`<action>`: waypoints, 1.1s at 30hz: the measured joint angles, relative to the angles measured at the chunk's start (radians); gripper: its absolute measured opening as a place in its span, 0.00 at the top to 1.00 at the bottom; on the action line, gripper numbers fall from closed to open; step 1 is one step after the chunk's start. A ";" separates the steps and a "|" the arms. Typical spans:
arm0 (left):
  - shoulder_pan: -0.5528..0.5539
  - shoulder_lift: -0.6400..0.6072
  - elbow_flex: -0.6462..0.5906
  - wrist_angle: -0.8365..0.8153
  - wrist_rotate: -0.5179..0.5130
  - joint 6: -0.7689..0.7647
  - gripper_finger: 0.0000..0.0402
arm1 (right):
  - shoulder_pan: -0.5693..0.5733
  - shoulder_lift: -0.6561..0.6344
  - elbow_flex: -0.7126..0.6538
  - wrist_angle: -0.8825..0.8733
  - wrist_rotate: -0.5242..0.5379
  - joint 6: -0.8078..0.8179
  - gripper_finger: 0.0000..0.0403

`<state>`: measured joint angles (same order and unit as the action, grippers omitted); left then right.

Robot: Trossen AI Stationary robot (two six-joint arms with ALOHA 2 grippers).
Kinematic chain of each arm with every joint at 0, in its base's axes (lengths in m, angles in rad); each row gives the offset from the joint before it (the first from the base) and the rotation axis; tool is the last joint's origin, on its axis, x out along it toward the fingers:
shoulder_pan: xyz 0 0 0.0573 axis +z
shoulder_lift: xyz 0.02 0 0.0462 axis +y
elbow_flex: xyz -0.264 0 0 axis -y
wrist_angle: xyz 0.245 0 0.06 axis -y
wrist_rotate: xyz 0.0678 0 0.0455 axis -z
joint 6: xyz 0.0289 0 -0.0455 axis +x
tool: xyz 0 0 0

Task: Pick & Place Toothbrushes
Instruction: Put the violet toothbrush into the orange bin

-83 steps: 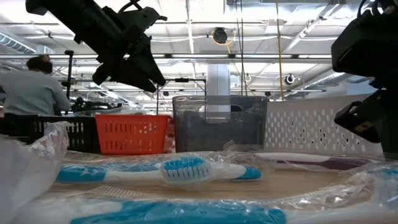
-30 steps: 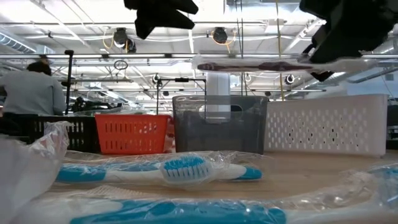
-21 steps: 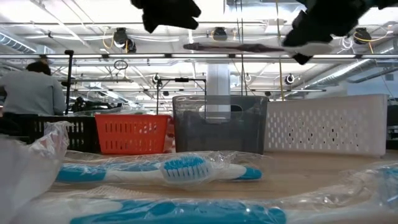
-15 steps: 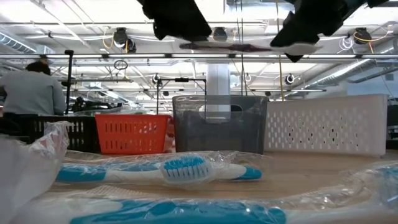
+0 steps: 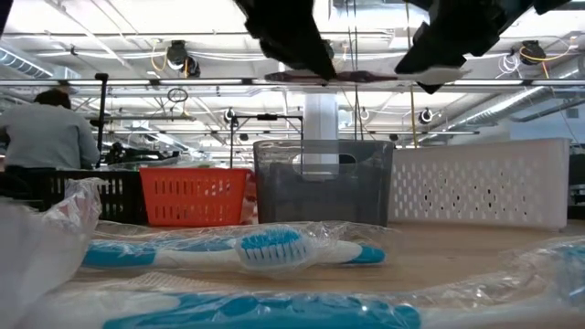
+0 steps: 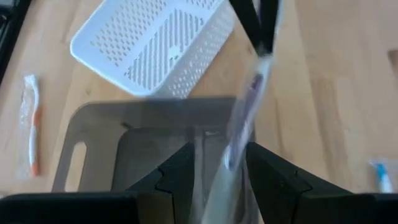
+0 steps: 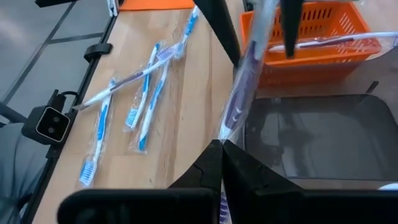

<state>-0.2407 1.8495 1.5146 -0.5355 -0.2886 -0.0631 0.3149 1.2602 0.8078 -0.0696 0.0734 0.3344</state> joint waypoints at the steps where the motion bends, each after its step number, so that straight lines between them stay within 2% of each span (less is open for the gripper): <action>1: 0.003 0.006 0.004 -0.002 0.000 0.006 0.63 | 0.000 0.000 0.000 0.000 0.000 -0.004 1.00; 12: 0.012 0.045 0.029 -0.009 0.030 0.035 0.65 | 0.000 0.000 -0.001 0.003 0.000 -0.011 1.00; 16: 0.013 0.045 0.029 -0.004 0.030 0.038 0.73 | 0.000 0.000 -0.001 0.004 0.000 -0.015 1.00; 24: 0.011 0.045 0.029 -0.008 0.055 0.045 0.96 | -0.001 0.000 -0.001 0.001 0.008 -0.016 1.00; 33: 0.017 0.045 0.029 -0.007 0.085 0.004 0.97 | -0.001 0.000 -0.001 -0.003 0.007 -0.026 1.00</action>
<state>-0.2241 1.8950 1.5436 -0.5426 -0.2039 -0.0591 0.3141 1.2602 0.8070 -0.0727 0.0802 0.3079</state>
